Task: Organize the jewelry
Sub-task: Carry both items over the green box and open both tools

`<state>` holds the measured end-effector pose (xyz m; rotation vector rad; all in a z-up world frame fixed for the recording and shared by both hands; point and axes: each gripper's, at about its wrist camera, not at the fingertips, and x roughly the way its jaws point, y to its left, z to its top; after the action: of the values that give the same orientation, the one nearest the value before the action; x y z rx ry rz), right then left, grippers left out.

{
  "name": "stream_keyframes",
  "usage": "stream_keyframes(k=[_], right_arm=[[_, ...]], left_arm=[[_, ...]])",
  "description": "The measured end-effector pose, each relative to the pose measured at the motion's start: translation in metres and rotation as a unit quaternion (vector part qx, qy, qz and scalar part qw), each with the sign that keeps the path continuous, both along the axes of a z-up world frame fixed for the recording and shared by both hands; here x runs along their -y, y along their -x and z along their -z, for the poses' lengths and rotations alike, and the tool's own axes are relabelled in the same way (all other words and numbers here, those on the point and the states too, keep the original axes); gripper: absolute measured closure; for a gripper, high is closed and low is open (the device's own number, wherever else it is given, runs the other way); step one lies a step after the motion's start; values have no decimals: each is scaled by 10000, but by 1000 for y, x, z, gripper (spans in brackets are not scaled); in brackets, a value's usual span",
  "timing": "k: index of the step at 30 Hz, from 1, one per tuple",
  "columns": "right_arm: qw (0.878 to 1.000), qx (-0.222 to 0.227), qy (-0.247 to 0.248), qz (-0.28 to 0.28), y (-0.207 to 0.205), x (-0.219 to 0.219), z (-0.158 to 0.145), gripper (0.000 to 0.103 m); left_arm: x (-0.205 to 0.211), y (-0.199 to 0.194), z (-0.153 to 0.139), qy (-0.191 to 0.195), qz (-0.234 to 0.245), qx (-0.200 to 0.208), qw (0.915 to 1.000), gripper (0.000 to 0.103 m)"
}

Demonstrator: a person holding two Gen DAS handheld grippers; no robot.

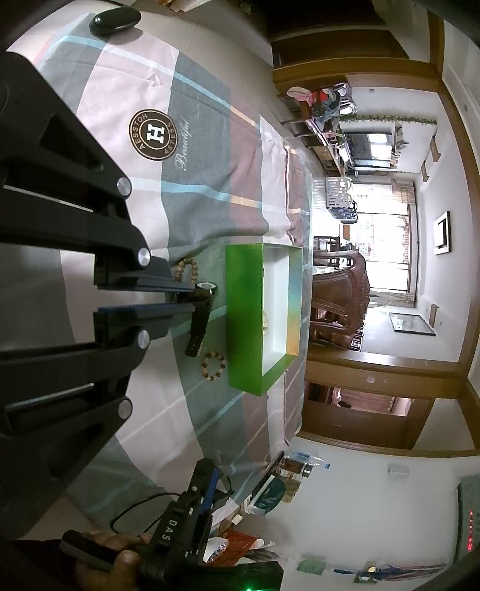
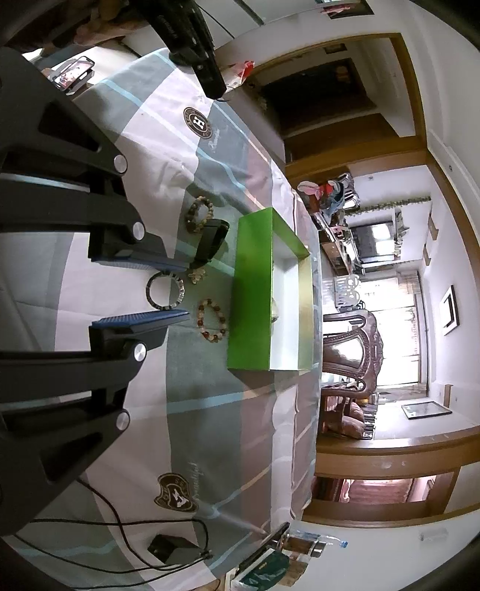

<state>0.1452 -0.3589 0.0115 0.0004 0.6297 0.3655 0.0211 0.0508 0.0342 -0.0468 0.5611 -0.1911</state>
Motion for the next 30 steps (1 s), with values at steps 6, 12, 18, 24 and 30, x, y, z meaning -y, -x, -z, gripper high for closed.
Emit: stream_keyframes(k=[6,12,18,24,30], right_arm=[[10000,-45,2,18,-4,-1,3,82],[10000,-90,29,8,-15,-3,8,82],[9999,126,52,-40,-34,-7,-9,82],[9984,531,53,-185,-86,-18,-45,82],[9993,342,-171,-45,-180,-24,-44,82]], left_arm=[[3,-6,5,-29,27,-69,10000,97],[2,-17,9,-24,14,-131,9999,97],[6,-41,-2,-62,88,-37,9999,97],[17,-98,-44,-32,305,263,9992,97],[26,-197,-46,9,311,1,9995,97]])
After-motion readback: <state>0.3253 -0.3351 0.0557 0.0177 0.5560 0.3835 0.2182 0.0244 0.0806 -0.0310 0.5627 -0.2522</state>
